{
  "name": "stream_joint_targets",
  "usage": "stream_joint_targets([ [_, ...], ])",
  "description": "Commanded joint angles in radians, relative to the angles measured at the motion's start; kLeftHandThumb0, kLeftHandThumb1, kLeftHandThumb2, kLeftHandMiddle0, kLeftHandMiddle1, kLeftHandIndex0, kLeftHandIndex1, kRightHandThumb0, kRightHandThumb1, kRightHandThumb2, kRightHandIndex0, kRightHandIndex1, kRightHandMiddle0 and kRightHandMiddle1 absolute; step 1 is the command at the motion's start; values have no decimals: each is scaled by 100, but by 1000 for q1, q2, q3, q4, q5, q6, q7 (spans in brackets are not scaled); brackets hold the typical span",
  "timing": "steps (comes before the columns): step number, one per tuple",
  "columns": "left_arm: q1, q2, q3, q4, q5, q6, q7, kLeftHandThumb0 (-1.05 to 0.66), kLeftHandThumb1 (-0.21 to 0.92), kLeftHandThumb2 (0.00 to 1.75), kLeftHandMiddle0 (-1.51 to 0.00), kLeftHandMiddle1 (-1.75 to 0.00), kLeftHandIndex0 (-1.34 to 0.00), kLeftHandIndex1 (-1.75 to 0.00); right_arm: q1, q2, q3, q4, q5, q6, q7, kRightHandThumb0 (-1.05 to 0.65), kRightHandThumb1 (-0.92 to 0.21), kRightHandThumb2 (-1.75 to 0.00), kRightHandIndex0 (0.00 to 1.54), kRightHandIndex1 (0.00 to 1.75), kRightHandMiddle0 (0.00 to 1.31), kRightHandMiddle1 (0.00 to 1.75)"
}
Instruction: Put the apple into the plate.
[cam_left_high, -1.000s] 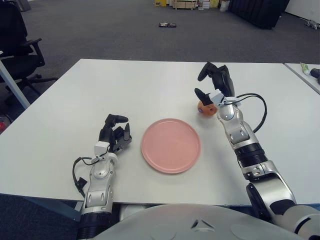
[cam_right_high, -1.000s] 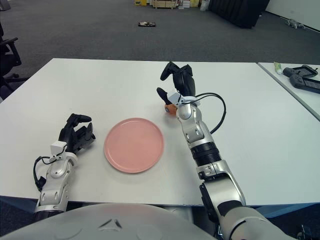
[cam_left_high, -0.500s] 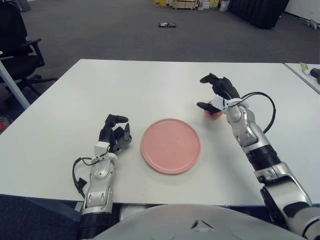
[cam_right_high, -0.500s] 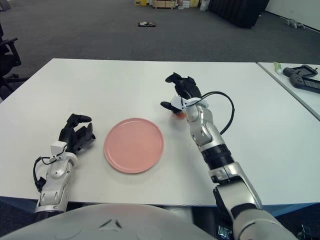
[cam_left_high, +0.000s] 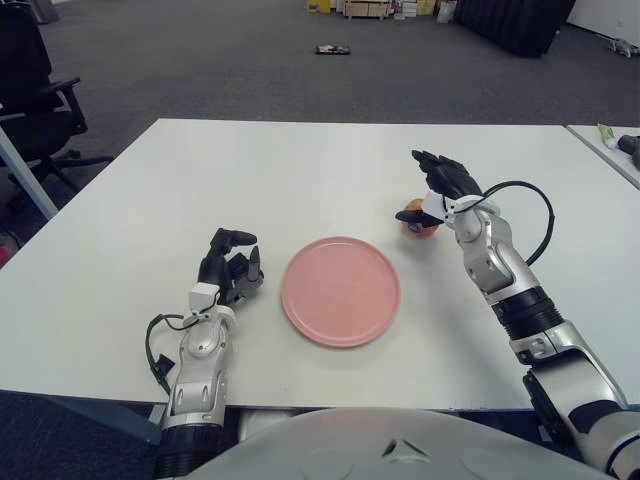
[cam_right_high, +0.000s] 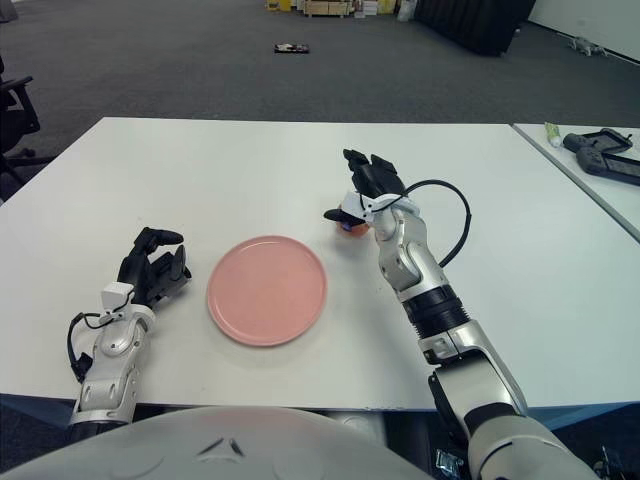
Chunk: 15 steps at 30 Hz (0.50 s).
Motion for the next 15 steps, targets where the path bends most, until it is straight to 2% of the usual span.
stream_joint_targets([
  [1,-15,2,1,-2,-6,0,-4,-39,66,89,-83,-175,-35,-175,-33,-2,2,58,5,-13,2,-97,-65,-34,0,0,0,0],
  [15,-9,-4,1,-19,-13,17,-4,-39,65,90,-84,-175,-36,-175,-92,30,40,284,21,-10,43,-99,-69,-33,0,0,0,0],
])
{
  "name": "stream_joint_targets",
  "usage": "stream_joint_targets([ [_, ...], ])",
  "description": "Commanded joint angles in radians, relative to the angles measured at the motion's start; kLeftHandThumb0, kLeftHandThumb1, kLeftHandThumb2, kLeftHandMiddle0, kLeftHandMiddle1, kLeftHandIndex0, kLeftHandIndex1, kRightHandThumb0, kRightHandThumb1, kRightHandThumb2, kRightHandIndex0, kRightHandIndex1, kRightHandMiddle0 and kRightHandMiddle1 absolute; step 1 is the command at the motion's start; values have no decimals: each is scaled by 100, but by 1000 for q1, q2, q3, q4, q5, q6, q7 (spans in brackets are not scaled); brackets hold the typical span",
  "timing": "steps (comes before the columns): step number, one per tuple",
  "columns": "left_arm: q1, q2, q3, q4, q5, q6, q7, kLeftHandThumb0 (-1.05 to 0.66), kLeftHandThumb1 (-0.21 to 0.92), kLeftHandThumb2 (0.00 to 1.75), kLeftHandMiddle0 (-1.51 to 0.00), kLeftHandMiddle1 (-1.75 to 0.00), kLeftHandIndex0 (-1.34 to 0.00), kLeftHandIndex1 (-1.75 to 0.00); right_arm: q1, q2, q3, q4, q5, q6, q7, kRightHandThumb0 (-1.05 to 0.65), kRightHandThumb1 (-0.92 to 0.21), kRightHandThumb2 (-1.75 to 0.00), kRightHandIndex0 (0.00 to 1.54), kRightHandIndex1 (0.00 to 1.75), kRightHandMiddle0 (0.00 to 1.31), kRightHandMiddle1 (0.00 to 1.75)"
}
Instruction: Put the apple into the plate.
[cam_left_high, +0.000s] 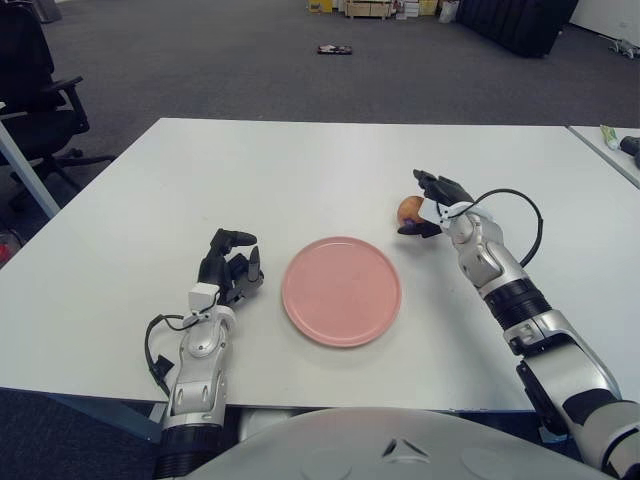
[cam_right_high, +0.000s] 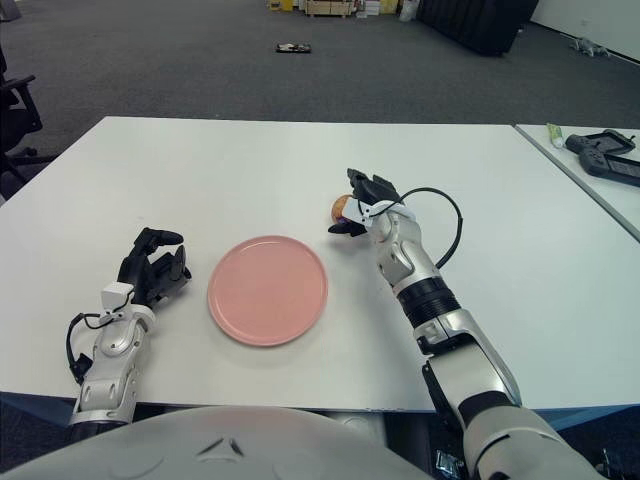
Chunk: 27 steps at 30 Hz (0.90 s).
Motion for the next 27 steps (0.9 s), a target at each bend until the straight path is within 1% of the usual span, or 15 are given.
stream_joint_targets([
  [1,-9,-3,1,-15,-12,6,-5,-39,65,90,-84,-175,-36,-175,-51,13,5,66,11,0,4,-99,-70,-33,0,0,0,0],
  [5,-7,-4,0,-17,-15,6,-6,-39,66,89,-82,-175,-35,-175,-81,35,6,189,25,-30,-30,-98,-72,-33,0,0,0,0],
  [8,-6,-4,0,-19,-13,4,-2,-39,66,89,-82,-175,-35,-175,-112,62,-1,333,44,-81,-83,-96,-73,-32,0,0,0,0],
  [12,-2,-5,0,-24,-11,6,-1,-39,66,89,-82,-175,-35,-175,-135,76,-5,420,61,-122,-121,-93,-74,-33,0,0,0,0],
  [16,-1,-6,1,-26,-11,6,1,-39,66,89,-82,-175,-35,-175,-141,95,-15,479,79,-157,-172,-90,-75,-34,0,0,0,0],
  [18,0,-7,2,-27,-11,7,2,-39,67,88,-84,-175,-35,-175,-144,101,-18,498,85,-166,-187,-87,-71,-43,0,0,0,0],
  [19,0,-7,2,-27,-11,8,2,-39,67,88,-84,-175,-35,-175,-144,108,-21,509,89,-171,-200,-86,-71,-44,0,0,0,0],
  [21,0,-8,2,-27,-10,9,4,-39,67,88,-85,-175,-35,-175,-145,119,-23,531,95,-182,-228,-80,-63,-58,0,0,0,0],
  [22,1,-8,3,-28,-10,8,4,-39,67,88,-85,-175,-35,-175,-144,126,-25,541,99,-191,-247,-79,-62,-61,0,0,0,0],
  [24,2,-8,3,-29,-9,7,5,-39,67,88,-86,-175,-35,-175,-146,132,-26,556,105,-203,-268,-74,-54,-73,0,0,0,2],
  [25,3,-8,3,-29,-8,7,5,-39,67,88,-86,-175,-35,-175,-147,135,-29,564,108,-211,-280,-73,-53,-75,0,0,0,2],
  [27,3,-7,2,-27,-6,4,5,-39,66,89,-86,-175,-35,-175,-150,143,-35,586,114,-230,-307,-69,-49,-80,3,3,0,13],
])
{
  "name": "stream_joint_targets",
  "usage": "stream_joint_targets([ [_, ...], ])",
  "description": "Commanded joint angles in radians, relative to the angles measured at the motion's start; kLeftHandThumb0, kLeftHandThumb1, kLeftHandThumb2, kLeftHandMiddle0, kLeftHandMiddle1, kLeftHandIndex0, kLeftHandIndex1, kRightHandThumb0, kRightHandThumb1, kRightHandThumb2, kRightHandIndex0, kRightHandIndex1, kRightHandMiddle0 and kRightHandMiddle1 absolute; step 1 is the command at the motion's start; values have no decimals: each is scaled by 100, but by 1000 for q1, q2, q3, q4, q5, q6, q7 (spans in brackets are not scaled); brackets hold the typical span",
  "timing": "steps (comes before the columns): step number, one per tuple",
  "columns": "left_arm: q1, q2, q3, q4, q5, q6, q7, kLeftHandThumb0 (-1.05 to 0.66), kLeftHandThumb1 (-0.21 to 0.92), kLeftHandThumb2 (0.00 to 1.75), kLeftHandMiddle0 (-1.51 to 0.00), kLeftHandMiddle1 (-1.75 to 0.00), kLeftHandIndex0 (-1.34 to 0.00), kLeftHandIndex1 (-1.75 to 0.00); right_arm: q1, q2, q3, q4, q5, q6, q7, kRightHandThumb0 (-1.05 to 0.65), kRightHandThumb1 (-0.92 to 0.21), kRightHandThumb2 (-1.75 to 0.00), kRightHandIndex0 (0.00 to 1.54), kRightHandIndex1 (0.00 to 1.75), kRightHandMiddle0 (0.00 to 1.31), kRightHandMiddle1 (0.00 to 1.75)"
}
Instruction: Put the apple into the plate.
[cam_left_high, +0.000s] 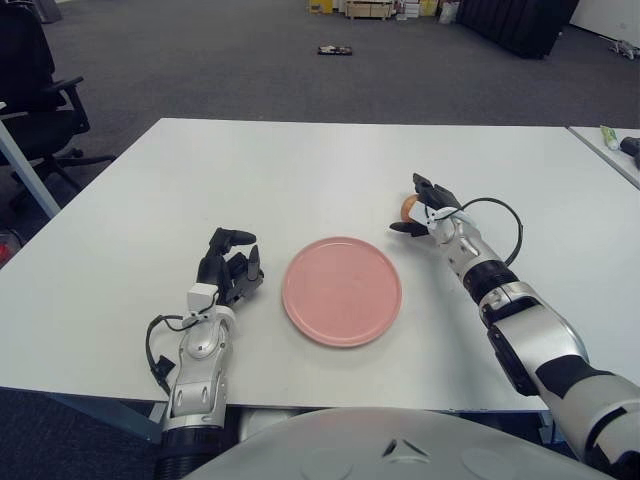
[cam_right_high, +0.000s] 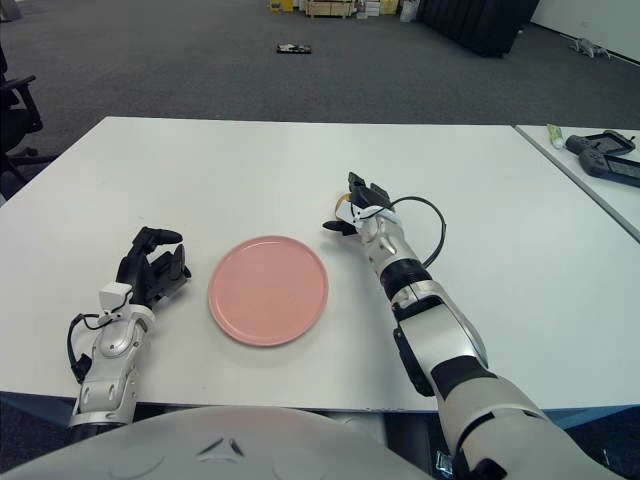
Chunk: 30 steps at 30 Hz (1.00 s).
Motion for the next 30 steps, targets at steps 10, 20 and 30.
stream_joint_targets([
  [10,-5,2,1,-1,2,-1,1,-39,66,90,-84,-175,-36,-175,-24,71,-26,184,52,-126,-162,-57,-45,-87,0,42,0,58],
  [20,-5,4,-2,1,3,3,-1,-39,66,89,-83,-175,-35,-175,-85,102,-14,243,52,-176,-198,-47,-36,-97,0,58,0,71],
  [30,-9,5,-1,16,1,-18,-4,-39,66,89,-83,-175,-35,-175,-129,123,35,281,28,-196,-202,-43,-32,-102,0,68,0,76],
])
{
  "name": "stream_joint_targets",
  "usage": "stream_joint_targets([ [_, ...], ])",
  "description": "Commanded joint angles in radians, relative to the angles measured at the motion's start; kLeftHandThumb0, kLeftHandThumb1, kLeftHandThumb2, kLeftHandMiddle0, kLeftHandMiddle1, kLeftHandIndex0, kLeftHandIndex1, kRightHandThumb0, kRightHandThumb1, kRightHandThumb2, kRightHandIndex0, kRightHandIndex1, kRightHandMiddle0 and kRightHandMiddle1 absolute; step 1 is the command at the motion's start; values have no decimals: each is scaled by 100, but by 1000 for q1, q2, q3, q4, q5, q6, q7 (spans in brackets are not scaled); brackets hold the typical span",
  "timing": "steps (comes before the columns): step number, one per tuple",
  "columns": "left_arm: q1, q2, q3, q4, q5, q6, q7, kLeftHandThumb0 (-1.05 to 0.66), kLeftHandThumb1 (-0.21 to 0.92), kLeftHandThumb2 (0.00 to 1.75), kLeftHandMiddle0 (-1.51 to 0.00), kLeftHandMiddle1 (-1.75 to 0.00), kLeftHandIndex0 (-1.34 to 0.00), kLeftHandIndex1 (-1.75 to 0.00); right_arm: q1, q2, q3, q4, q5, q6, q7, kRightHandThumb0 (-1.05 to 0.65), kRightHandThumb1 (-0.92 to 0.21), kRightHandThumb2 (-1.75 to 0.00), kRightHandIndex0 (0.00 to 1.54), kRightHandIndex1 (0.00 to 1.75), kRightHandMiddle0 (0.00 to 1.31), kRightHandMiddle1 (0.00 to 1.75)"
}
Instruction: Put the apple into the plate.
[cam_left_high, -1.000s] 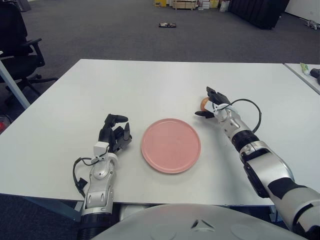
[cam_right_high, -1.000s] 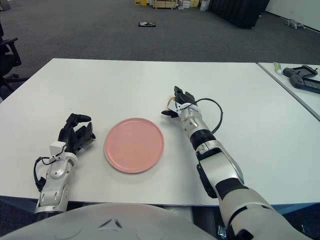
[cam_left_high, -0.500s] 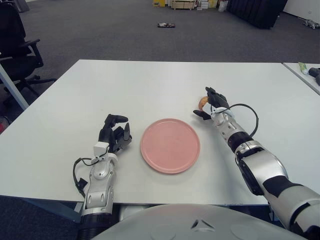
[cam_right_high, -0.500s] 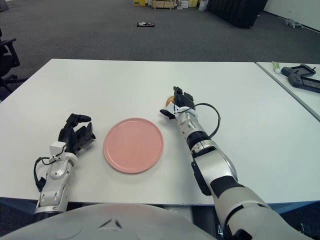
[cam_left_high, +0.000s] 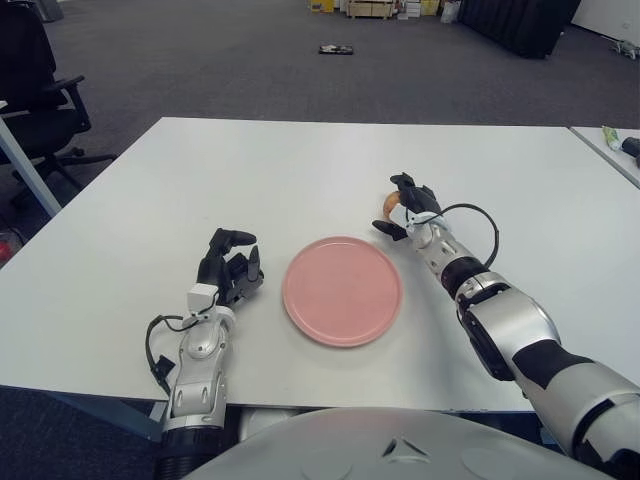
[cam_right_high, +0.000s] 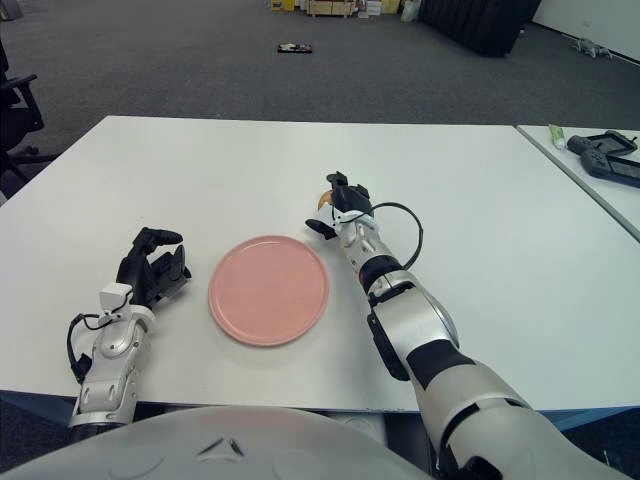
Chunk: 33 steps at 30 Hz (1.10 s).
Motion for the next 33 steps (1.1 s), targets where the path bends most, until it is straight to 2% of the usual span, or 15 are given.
stream_joint_targets([
  [1,-10,3,1,11,-2,-16,-5,-39,66,89,-83,-175,-35,-175,-21,9,16,15,-14,-6,4,-45,-33,-102,0,69,0,79],
  [10,-11,-1,3,8,-9,-8,0,-39,66,90,-85,-175,-36,-175,-35,33,36,26,-21,20,23,-51,-38,-98,0,66,0,83],
  [19,-8,-2,0,-3,0,6,6,-39,66,89,-85,-175,-35,-175,-46,63,69,38,-34,25,55,-42,-35,-103,0,73,0,94],
  [26,-7,-1,0,-5,0,6,4,-39,66,89,-84,-175,-35,-175,-45,63,103,38,-56,7,60,-38,-34,-107,0,72,0,102],
  [30,-7,-2,1,-6,-2,6,4,-39,66,89,-84,-175,-35,-175,-43,63,117,38,-68,-3,54,-35,-35,-111,0,80,0,113],
  [31,-7,-2,1,-6,-2,6,4,-39,66,88,-84,-175,-35,-175,-43,63,121,38,-71,-4,51,-34,-34,-113,0,90,0,123],
  [33,-7,-3,1,-6,-3,6,4,-39,67,88,-84,-175,-35,-175,-44,64,127,38,-76,-4,48,-33,-34,-114,0,100,0,132],
])
